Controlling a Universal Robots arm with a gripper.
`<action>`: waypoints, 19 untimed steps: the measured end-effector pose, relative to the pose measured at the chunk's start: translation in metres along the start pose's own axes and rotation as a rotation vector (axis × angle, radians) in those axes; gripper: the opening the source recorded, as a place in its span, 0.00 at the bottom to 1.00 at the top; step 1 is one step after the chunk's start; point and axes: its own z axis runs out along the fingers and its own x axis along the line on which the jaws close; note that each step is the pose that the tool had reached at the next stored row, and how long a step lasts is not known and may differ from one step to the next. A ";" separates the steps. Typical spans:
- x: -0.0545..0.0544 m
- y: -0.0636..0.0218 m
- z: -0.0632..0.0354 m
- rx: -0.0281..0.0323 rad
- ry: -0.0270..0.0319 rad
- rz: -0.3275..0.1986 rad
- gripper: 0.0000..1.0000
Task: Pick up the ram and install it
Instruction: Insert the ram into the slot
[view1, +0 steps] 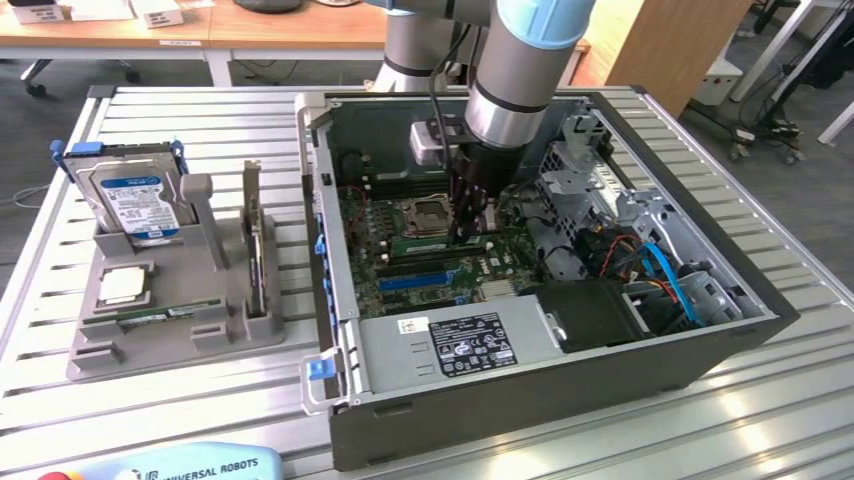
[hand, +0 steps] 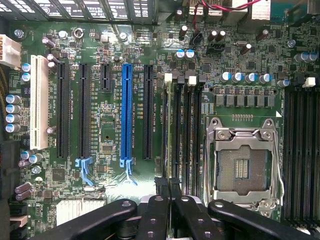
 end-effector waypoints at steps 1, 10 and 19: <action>0.000 0.0000 0.0002 0.0001 0.0000 0.000 0.12; 0.000 0.0000 0.0008 0.0001 -0.0001 0.000 0.12; 0.000 -0.0009 0.0009 0.0000 -0.0002 0.000 0.12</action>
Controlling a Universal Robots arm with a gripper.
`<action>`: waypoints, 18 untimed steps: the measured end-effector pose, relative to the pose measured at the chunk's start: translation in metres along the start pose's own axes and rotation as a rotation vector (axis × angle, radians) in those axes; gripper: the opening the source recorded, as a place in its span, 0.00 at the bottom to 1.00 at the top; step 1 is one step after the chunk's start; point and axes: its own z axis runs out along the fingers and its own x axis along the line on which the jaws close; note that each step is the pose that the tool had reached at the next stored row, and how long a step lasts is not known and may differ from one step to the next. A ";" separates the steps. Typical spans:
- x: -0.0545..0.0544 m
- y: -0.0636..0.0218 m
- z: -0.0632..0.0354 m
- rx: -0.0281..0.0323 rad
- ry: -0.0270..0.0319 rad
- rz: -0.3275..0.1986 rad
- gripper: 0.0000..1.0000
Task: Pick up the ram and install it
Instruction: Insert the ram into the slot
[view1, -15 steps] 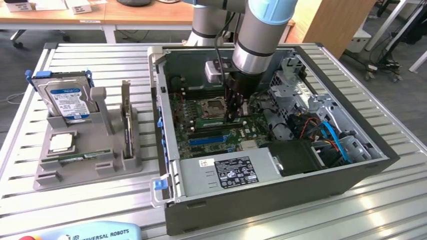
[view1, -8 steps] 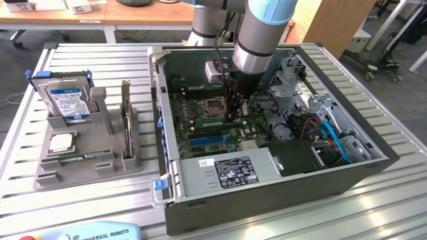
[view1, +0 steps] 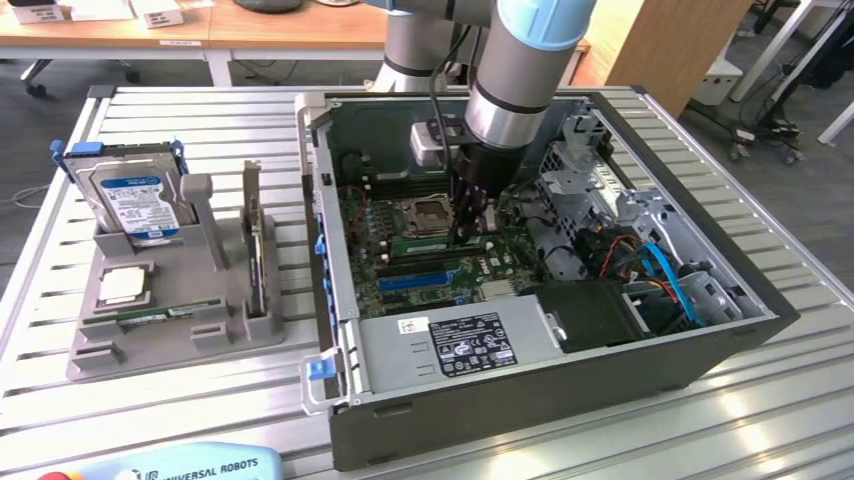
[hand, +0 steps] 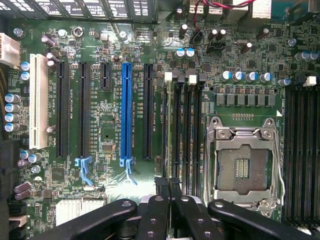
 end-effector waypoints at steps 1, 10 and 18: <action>0.000 0.0000 0.0000 0.0000 0.0000 0.000 0.12; 0.000 -0.0001 0.0003 0.0001 0.0000 0.001 0.12; 0.000 0.0008 0.0010 0.0001 0.0001 0.001 0.12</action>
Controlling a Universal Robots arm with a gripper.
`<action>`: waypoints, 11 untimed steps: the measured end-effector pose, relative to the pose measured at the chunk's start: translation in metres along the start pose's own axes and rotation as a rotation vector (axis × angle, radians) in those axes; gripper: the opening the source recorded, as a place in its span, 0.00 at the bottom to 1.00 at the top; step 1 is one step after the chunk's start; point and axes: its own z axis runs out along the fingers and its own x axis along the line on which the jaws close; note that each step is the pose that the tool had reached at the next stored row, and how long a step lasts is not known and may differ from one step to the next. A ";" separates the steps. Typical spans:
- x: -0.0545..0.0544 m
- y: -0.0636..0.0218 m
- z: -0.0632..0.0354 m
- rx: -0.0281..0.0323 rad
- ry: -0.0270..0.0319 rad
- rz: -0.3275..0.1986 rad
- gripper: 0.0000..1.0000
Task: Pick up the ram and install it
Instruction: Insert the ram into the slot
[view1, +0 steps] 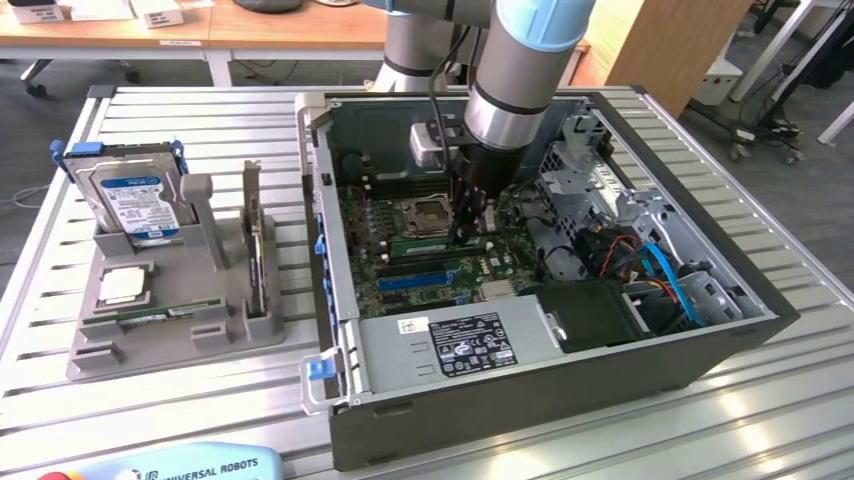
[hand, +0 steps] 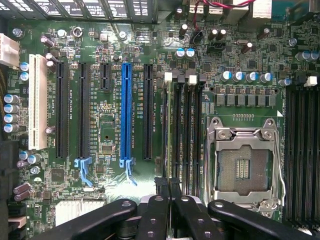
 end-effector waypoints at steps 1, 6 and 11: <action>0.000 0.0001 0.0001 0.0000 0.0000 0.000 0.12; 0.000 0.0001 0.0007 0.0000 -0.0002 0.000 0.12; 0.000 0.0002 0.0008 0.0000 -0.0001 0.000 0.12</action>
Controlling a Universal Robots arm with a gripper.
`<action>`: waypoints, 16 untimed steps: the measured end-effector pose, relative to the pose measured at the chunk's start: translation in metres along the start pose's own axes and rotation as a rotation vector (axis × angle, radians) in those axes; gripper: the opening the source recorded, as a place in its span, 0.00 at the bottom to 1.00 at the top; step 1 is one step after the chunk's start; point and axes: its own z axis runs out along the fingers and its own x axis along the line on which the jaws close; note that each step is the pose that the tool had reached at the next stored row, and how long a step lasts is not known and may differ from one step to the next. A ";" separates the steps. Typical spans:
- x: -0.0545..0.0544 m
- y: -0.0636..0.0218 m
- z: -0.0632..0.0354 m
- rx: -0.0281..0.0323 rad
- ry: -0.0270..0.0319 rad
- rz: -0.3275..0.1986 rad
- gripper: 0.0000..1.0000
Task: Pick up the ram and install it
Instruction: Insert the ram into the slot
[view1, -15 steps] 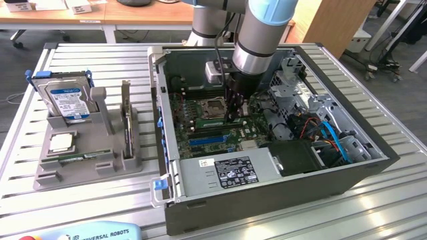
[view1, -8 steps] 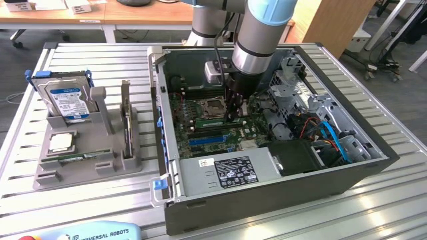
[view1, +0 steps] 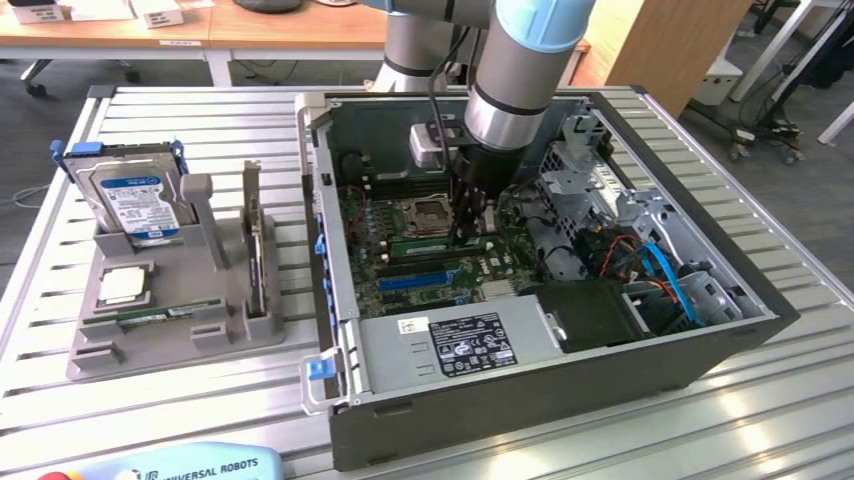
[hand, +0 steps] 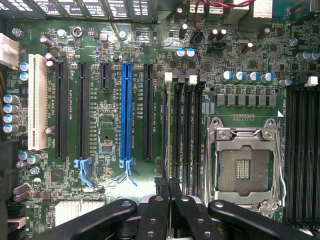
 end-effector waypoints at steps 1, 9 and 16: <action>0.000 0.0000 0.0000 0.0000 0.0000 0.000 0.12; 0.000 0.0000 0.0000 0.0000 0.0000 0.000 0.19; 0.000 0.0000 -0.0007 0.0000 0.0000 0.000 0.19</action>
